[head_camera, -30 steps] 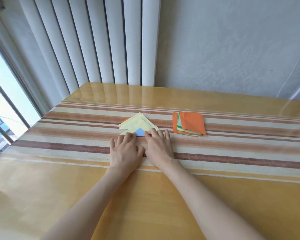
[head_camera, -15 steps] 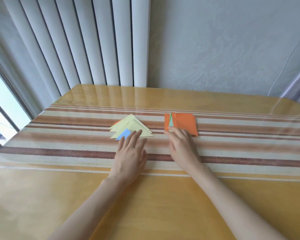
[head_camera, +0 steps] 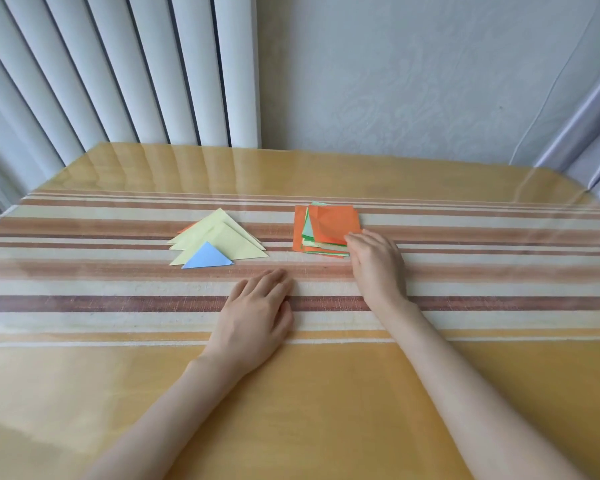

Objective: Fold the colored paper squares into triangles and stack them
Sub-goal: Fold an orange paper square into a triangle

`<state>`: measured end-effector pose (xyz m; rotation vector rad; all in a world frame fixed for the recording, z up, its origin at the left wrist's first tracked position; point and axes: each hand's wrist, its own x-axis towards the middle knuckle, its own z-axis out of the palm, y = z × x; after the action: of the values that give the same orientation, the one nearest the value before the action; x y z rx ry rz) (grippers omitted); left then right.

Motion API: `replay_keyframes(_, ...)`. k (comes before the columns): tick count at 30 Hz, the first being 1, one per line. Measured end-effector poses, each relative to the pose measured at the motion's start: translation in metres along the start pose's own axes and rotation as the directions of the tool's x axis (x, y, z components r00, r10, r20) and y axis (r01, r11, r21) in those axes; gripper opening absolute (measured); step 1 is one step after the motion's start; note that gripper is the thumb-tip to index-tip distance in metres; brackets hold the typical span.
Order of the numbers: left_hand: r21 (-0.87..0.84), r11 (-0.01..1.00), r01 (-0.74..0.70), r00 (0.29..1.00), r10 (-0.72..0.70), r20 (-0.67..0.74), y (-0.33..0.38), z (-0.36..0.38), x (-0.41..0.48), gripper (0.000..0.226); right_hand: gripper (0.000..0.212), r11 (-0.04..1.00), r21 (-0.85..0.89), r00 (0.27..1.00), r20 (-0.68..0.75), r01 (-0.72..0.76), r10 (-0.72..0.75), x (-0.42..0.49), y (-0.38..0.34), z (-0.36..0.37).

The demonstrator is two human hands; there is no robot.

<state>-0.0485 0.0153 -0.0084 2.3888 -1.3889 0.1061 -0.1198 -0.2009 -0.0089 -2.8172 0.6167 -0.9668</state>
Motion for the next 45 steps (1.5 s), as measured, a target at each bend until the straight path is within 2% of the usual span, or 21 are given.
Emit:
replay_keyframes(2, -0.005, 1.000, 0.004, 1.000, -0.004, 0.015, -0.001, 0.000, 0.000, 0.048, 0.030, 0.999, -0.005, 0.990, -0.133, 0.040, -0.040, -0.002, -0.003, -0.005)
replay_keyframes(5, -0.054, 0.998, 0.027, 0.999, -0.026, 0.019, -0.001, -0.004, -0.002, 0.054, 0.030, 0.989, 0.001, 0.967, -0.209, 0.146, -0.142, -0.018, -0.015, -0.020)
replay_keyframes(9, -0.143, 0.989, 0.047, 0.998, -0.054, -0.043, -0.002, -0.014, -0.026, 0.060, 0.031, 0.953, 0.044, 0.943, -0.169, 0.298, -0.287, -0.070, -0.031, -0.049)
replay_keyframes(13, -0.172, 0.981, -0.094, 0.996, 0.092, -0.022, -0.003, -0.020, -0.057, 0.061, 0.021, 0.889, 0.157, 0.903, -0.103, 0.430, -0.418, -0.108, -0.038, -0.068)
replay_keyframes(17, -0.156, 0.971, -0.180, 0.983, 0.183, 0.004, -0.004, -0.019, -0.071, 0.048, 0.013, 0.837, 0.221, 0.862, -0.036, 0.500, -0.505, -0.115, -0.040, -0.071)
replay_keyframes(22, -0.236, 0.945, -0.226, 0.973, 0.233, 0.003, -0.010, -0.019, -0.066, 0.049, 0.008, 0.809, 0.214, 0.832, -0.039, 0.548, -0.553, -0.114, -0.042, -0.069)
replay_keyframes(25, -0.165, 0.945, -0.281, 0.960, 0.276, -0.052, -0.009, -0.019, -0.066, 0.047, 0.014, 0.818, 0.217, 0.839, -0.016, 0.533, -0.543, -0.115, -0.045, -0.070)
replay_keyframes(27, -0.192, 0.951, -0.242, 0.970, 0.238, -0.045, -0.010, -0.022, -0.066, 0.040, 0.018, 0.827, 0.219, 0.848, -0.005, 0.518, -0.530, -0.118, -0.047, -0.071)
replay_keyframes(30, -0.251, 0.945, -0.210, 0.978, 0.208, -0.035, -0.012, -0.024, -0.067, 0.048, 0.020, 0.848, 0.229, 0.869, 0.019, 0.477, -0.494, -0.120, -0.048, -0.072)
replay_keyframes(33, -0.233, 0.948, -0.218, 0.976, 0.218, -0.029, -0.013, -0.022, -0.068, 0.050, 0.025, 0.871, 0.235, 0.885, 0.077, 0.431, -0.459, -0.120, -0.048, -0.074)
replay_keyframes(37, -0.255, 0.947, -0.197, 0.980, 0.200, -0.013, -0.013, -0.022, -0.068, 0.049, 0.035, 0.918, 0.304, 0.941, 0.140, 0.256, -0.309, -0.117, -0.048, -0.072)
replay_keyframes(41, -0.295, 0.942, -0.159, 0.987, 0.160, -0.021, -0.011, -0.022, -0.066, 0.048, 0.032, 0.914, 0.405, 0.968, 0.242, -0.032, -0.074, -0.110, -0.044, -0.072)
replay_keyframes(45, -0.295, 0.944, -0.148, 0.989, 0.149, -0.021, -0.010, -0.025, -0.069, 0.051, 0.014, 0.926, 0.374, 0.955, 0.290, -0.052, -0.063, -0.111, -0.045, -0.073)
